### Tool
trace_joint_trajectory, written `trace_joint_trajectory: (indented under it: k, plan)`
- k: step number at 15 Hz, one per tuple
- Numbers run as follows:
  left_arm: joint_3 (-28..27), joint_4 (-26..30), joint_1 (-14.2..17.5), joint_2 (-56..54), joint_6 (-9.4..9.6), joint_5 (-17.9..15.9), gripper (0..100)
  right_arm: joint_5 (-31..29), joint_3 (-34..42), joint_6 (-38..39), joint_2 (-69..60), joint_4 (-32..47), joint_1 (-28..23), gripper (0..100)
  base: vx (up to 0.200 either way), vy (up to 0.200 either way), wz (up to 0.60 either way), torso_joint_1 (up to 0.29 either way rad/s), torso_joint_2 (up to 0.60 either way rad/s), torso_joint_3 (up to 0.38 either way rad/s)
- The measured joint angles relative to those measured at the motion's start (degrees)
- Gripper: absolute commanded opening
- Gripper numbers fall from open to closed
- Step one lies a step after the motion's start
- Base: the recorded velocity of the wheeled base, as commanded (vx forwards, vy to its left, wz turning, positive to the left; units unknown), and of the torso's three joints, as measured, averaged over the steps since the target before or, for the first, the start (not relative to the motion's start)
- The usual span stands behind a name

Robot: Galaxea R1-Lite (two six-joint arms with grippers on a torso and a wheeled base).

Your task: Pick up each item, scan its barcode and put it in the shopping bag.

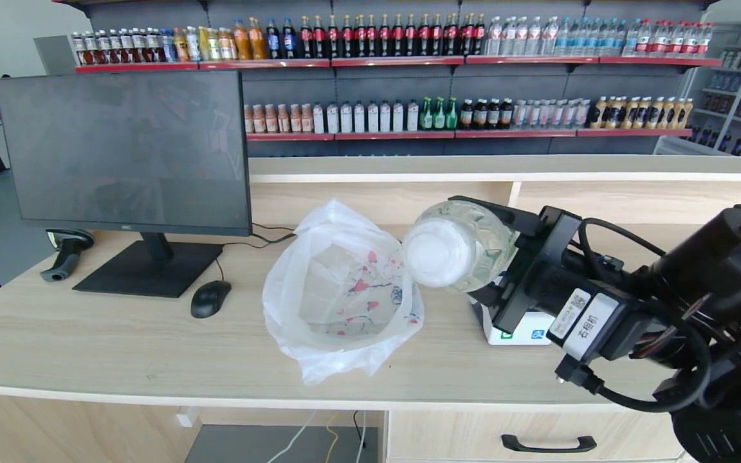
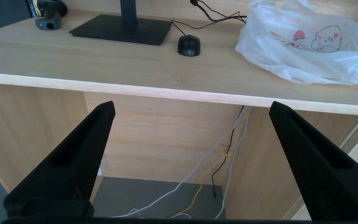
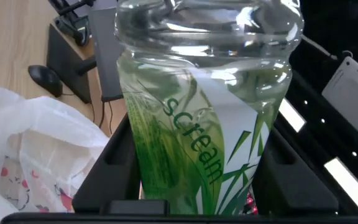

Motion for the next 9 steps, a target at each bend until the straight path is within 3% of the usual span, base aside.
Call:
trace_joint_trajectory:
  k: [9]
  plan:
    - [0.0,0.0,0.0,0.0,0.00,0.0,100,-28.6,2.3,35.8,-10.4,0.0,3.3,0,0.000,0.000,0.00,0.000,0.00,0.000]
